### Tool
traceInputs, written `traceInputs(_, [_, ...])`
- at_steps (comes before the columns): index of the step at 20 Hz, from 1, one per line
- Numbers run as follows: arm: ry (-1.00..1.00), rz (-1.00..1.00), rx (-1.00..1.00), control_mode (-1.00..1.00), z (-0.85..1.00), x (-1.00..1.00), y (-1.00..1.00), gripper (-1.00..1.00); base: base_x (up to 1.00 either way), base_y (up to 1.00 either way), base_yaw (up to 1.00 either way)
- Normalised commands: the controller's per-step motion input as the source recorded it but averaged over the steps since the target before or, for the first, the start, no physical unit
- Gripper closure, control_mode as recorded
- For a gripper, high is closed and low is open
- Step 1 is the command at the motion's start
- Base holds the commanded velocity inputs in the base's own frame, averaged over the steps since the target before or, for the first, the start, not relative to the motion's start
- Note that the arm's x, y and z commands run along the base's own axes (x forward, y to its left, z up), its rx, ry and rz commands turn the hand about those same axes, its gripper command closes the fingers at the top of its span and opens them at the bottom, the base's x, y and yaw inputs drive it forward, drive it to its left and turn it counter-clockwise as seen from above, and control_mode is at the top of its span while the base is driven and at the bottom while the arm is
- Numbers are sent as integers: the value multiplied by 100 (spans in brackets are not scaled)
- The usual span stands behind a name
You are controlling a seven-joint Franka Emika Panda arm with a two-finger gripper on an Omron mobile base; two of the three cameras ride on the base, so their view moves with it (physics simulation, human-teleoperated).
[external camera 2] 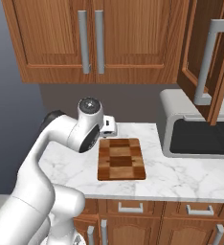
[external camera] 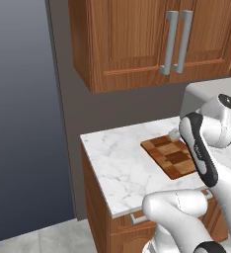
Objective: Move the cutting board and knife to the sink. Then move spray from the cabinet to the counter.
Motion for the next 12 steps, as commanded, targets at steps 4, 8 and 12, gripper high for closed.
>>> traceInputs(4, [0, 1, 0, -100, -29, 49, 0, -100, 0, 0, 0])
traceInputs(8, [0, 2, 0, -100, -30, 49, 0, -100, 0, 0, 0])
traceInputs(12, [0, 1, 0, -100, -29, 53, 0, -100, 0, 0, 0])
